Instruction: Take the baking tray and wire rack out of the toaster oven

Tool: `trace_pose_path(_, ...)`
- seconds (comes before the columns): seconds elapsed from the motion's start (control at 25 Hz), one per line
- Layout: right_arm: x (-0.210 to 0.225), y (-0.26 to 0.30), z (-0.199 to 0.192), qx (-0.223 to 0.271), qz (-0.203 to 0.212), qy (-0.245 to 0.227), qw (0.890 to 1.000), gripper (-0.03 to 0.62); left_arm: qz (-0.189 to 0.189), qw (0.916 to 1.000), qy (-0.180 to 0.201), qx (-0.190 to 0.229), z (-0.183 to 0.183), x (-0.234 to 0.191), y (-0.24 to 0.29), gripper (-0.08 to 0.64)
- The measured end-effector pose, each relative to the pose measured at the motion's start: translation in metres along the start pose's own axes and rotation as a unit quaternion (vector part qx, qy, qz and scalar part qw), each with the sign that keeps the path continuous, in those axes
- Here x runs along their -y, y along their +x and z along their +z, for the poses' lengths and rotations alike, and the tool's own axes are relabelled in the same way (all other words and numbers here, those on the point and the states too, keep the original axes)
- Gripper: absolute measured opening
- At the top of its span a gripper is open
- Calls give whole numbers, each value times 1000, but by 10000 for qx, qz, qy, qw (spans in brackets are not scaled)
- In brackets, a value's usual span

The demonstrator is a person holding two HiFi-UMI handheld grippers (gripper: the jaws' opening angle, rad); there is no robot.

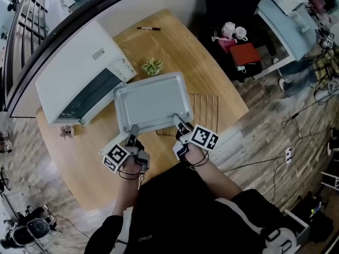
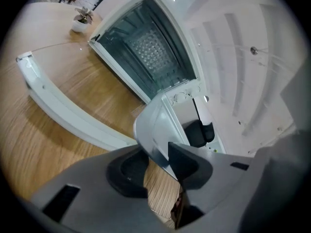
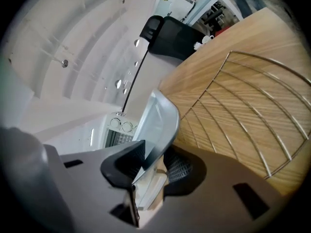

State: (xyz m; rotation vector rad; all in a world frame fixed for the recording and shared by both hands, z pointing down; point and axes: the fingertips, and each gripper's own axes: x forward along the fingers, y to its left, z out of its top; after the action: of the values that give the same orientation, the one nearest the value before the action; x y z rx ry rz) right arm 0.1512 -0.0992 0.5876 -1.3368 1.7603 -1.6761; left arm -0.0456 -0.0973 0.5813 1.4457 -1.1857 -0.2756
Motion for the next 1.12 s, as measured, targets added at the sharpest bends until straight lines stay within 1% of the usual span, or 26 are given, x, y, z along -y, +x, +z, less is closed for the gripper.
trace_pose_path(0.32, 28, -51, 39, 642, -265, 157, 9975, 126, -212, 9974, 226, -657, -49, 29, 36, 130)
trace_pose_path(0.6, 57, -95, 57, 1052, -529, 366, 9924, 129, -251, 9920, 338, -1191, -95, 44, 56, 130)
trace_pose_path(0.72, 68, -110, 61, 1156, -602, 468, 9904, 129, -233, 9904, 357, -1315, -112, 46, 59, 130)
trace_pose_path(0.92, 86, -128, 57, 1210, -746, 641, 9878, 130, -138, 9881, 310, -1500, -135, 39, 57, 130)
trace_pose_path(1.12, 98, -137, 49, 1200, -836, 838, 9857, 133, -8, 9879, 272, -1526, -146, 33, 53, 130)
